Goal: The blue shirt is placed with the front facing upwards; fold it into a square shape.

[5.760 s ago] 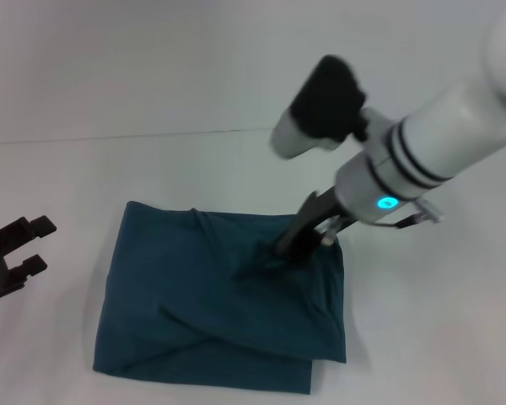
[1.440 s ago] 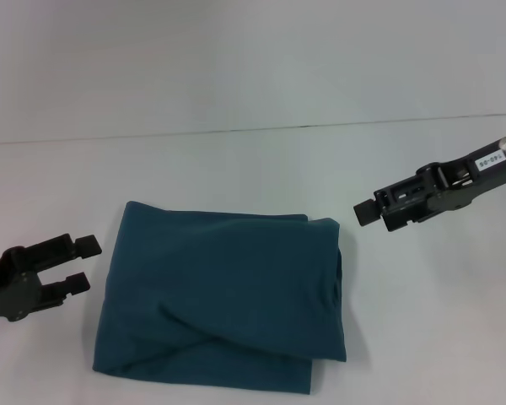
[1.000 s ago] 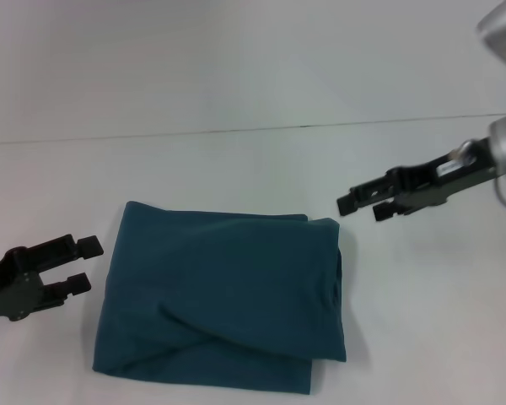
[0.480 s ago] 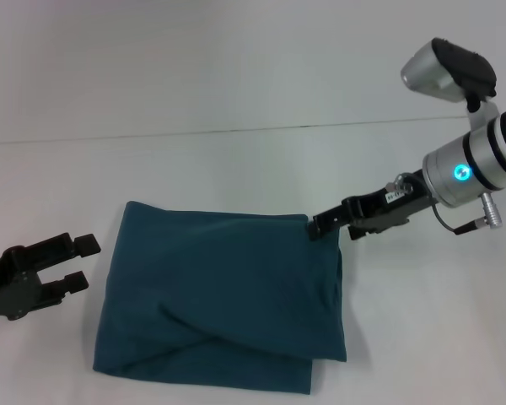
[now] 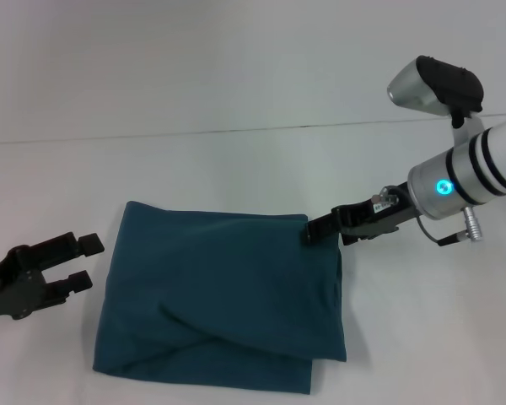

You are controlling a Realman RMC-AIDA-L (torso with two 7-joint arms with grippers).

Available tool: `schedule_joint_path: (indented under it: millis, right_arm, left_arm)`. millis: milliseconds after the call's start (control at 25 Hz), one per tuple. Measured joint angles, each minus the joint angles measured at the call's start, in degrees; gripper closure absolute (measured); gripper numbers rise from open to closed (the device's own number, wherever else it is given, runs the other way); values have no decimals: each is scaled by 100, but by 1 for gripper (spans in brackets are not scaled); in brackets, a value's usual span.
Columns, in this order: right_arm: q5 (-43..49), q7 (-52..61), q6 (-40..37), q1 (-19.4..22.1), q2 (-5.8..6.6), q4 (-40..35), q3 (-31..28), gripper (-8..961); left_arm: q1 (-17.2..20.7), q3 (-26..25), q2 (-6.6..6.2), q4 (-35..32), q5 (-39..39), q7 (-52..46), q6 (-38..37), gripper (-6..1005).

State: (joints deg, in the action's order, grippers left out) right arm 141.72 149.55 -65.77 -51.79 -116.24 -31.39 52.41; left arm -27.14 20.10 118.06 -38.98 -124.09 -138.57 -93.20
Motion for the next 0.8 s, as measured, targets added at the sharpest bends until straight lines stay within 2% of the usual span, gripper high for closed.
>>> schedule_joint_path:
  millis: [480,800]
  right_arm:
    - [-241,-26,515,-91,-63,325,-7,157]
    - [-241,50,417,-41,-45,311,-43,490]
  left_arm:
    - [-12,-7,-3,-3,13,23,-1,154]
    - [-3,-16,-3,-4,17,36,-5,158]
